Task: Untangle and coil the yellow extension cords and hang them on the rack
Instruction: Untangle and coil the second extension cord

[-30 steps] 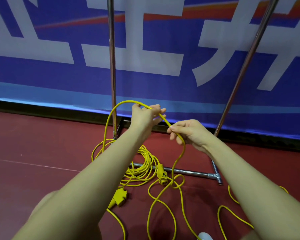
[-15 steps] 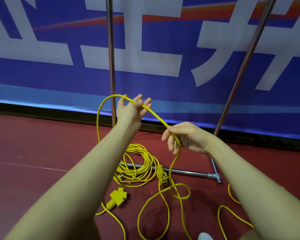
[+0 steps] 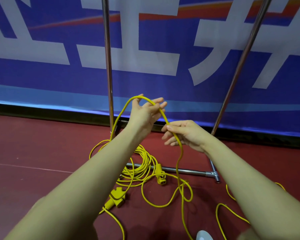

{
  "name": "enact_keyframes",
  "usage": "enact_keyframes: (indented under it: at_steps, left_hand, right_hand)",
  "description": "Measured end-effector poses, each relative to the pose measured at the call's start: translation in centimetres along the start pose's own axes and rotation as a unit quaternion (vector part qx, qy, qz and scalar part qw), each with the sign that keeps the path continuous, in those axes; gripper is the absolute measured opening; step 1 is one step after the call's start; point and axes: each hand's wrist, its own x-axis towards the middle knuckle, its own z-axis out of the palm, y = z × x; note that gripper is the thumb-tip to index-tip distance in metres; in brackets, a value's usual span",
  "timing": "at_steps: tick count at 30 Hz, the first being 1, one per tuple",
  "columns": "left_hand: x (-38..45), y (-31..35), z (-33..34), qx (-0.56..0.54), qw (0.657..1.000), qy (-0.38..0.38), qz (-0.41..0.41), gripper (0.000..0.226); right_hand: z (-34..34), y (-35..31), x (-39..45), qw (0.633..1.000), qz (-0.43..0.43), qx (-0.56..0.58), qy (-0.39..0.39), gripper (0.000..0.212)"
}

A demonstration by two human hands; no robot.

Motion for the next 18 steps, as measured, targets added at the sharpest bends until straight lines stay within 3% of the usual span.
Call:
enact_keyframes:
  at_steps: [6, 11, 15, 18]
  left_hand:
    - [1.3, 2.3, -0.7, -0.099, 0.993, 0.028, 0.060, 0.061]
    - [2.2, 3.0, -2.7, -0.138, 0.985, 0.088, 0.062, 0.063]
    - [0.9, 1.8, -1.5, -0.056, 0.998, 0.036, -0.009, 0.048]
    - [-0.4, 0.7, -0.6, 0.023, 1.000, -0.016, -0.008, 0.046]
  right_hand:
    - [-0.4, -0.7, -0.6, 0.999, 0.022, -0.017, -0.046, 0.035]
    - [-1.4, 0.1, -0.6, 0.999, 0.020, -0.027, -0.024, 0.023]
    - [-0.7, 0.2, -0.2, 0.999, 0.012, -0.042, -0.002, 0.020]
    - [-0.2, -0.1, -0.2, 0.999, -0.002, -0.043, 0.005, 0.018]
